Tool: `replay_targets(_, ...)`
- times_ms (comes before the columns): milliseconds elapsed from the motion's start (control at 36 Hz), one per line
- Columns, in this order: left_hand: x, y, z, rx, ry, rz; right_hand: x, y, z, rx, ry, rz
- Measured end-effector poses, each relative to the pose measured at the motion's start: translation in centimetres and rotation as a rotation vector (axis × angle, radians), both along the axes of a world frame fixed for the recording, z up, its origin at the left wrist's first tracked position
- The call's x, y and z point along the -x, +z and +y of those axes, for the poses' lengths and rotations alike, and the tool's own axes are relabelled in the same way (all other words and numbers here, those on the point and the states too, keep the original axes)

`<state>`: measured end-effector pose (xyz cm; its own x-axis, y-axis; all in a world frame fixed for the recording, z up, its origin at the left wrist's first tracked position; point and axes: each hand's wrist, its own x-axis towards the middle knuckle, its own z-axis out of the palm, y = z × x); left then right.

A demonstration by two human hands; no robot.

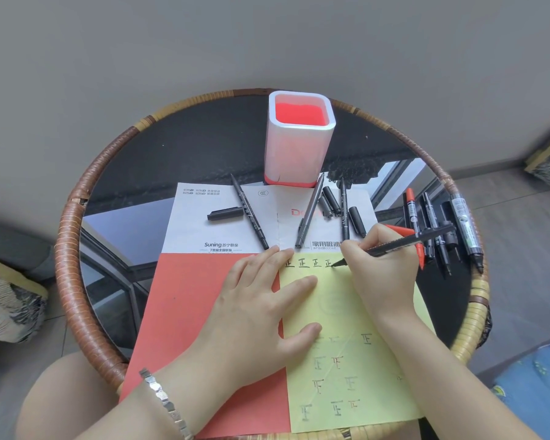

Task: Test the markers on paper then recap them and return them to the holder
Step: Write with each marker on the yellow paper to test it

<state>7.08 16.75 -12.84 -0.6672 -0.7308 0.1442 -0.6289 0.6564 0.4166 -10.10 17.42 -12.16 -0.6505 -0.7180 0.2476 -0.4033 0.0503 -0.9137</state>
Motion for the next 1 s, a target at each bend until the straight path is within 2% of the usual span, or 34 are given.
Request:
replay_targets(139,0.0,0.0,0.0,0.009,0.001,-0.005,0.1,0.3,0.1,0.010,-0.036,-0.005)
replay_targets(361,-0.1,-0.1,0.1,0.031,-0.005,-0.039,0.4,0.3,0.0,0.015,-0.108,-0.154)
replay_targets(556,1.1,0.3,0.7,0.158,-0.040,-0.089,0.4,0.5,0.0,0.068,-0.120,-0.250)
replay_targets(722,3.2,0.3,0.9,0.117,-0.042,-0.153,0.5,0.5,0.0,0.094,-0.105,-0.274)
replay_targets(806,3.6,0.0,0.8,0.068,-0.025,-0.116,0.4,0.8,0.2,0.121,-0.071,-0.271)
replay_targets(889,3.5,-0.2,0.9,0.055,-0.020,-0.078,0.9,1.6,0.3,0.108,0.028,-0.177)
replay_targets(1000,3.4,-0.1,1.0,0.053,-0.022,-0.048,3.7,3.3,0.0,0.046,0.118,0.246)
